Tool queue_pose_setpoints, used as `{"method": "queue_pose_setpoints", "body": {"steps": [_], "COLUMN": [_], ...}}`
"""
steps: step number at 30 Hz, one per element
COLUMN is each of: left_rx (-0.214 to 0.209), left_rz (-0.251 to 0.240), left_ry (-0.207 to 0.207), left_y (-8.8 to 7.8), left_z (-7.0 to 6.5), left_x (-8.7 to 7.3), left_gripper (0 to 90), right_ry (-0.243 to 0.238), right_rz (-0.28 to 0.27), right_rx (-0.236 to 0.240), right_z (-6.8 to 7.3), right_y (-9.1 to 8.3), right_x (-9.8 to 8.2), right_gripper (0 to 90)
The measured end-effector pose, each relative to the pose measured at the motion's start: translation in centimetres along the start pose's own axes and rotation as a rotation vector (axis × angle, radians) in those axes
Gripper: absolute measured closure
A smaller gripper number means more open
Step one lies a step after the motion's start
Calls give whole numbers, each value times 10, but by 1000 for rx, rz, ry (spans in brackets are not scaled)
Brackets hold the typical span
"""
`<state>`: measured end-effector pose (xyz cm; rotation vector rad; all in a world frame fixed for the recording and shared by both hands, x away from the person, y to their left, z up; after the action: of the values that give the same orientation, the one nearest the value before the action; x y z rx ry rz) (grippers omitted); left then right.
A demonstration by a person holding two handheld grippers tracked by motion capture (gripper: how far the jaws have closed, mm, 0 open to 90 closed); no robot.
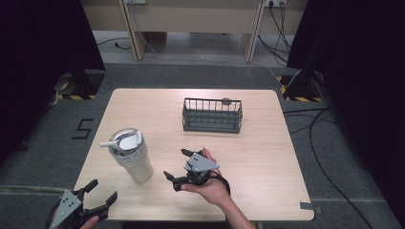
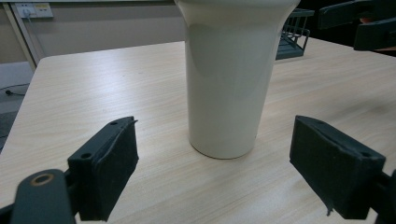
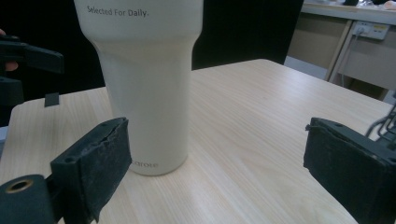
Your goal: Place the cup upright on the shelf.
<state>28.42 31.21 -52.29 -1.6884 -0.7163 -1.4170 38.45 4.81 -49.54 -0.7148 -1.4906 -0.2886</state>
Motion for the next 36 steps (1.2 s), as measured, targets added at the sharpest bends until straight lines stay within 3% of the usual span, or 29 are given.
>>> {"method": "queue_pose_setpoints", "body": {"steps": [5,15,36], "left_rx": [-1,-3,-10], "left_rz": [0,-3,1], "left_ry": [0,0,5], "left_y": [0,0,0], "left_z": [0,0,-1], "left_x": [0,0,0], "left_gripper": [147,146,146], "right_ry": [-19,-12,-3], "right_rz": [3,6,-12], "right_rx": [20,50,94], "right_z": [8,19,43], "right_y": [14,40,72], "right_x": [5,5,8], "right_gripper": [67,62,51]}}
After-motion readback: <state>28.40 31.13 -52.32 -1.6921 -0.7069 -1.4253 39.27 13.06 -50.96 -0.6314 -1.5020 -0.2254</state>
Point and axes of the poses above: each handheld gripper's, and its own axes: y roughly forward along the jaws, x roughly out of its top, z roughly to its left, the point moved 7 cm from there along y, roughly forward along the jaws, and after that the axes turned 5 degrees about -x, right-handed, at the moved point
